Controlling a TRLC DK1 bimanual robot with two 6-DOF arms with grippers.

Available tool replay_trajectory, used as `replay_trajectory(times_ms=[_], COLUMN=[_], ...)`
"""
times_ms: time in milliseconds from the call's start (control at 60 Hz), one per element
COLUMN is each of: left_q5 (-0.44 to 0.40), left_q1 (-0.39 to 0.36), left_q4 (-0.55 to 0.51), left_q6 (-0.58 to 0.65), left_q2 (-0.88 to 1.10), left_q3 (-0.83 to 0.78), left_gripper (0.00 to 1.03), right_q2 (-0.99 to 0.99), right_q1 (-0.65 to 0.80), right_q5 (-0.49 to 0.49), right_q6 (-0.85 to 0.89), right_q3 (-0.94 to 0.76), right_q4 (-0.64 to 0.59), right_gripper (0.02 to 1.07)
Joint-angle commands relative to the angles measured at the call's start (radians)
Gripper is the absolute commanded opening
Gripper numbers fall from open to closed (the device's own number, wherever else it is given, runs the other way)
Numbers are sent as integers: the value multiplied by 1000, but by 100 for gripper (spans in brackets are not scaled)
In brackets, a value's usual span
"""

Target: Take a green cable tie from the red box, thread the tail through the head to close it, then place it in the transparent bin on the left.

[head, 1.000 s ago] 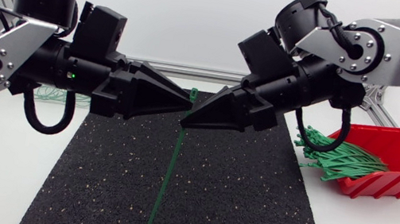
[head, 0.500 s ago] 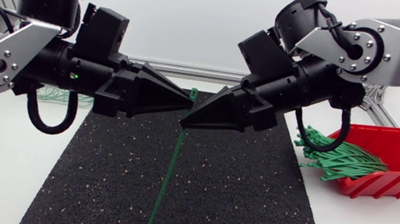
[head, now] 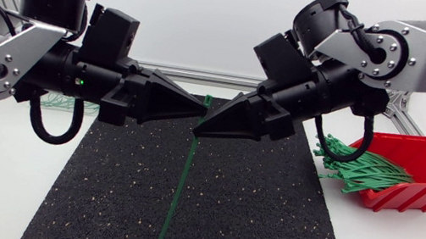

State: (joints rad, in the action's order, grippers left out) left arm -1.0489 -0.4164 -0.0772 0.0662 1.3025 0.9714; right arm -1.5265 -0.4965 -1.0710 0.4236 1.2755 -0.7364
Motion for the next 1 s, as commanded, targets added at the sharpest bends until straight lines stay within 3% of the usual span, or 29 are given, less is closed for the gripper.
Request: replay_trajectory(times_ms=[0, 117, 233, 400, 433, 700, 983], left_q5=[-2, -3, -17, -39, -39, -49, -115], left_q1=[-7, -5, 11, 67, 74, 179, 254], left_q4=[4, -6, -7, -6, -3, 45, 48], left_q6=[-23, -32, -72, -170, -180, -304, -333], left_q2=[-2, -11, -12, 3, 3, 9, 18], left_q3=[10, 13, 27, 62, 66, 79, 82], left_gripper=[4, 4, 4, 4, 4, 4, 4], right_q2=[2, 11, 37, 86, 92, 63, 25], right_q1=[-11, -13, -13, -7, -5, 59, 49], right_q5=[-12, -10, 3, 77, 111, 164, 252], right_q6=[20, 20, 18, 20, 18, 78, 168], right_q3=[-5, -8, -18, -45, -48, 8, 38], right_q4=[-4, -8, -11, -12, -15, -184, -198], right_gripper=[8, 11, 50, 95, 99, 103, 103])
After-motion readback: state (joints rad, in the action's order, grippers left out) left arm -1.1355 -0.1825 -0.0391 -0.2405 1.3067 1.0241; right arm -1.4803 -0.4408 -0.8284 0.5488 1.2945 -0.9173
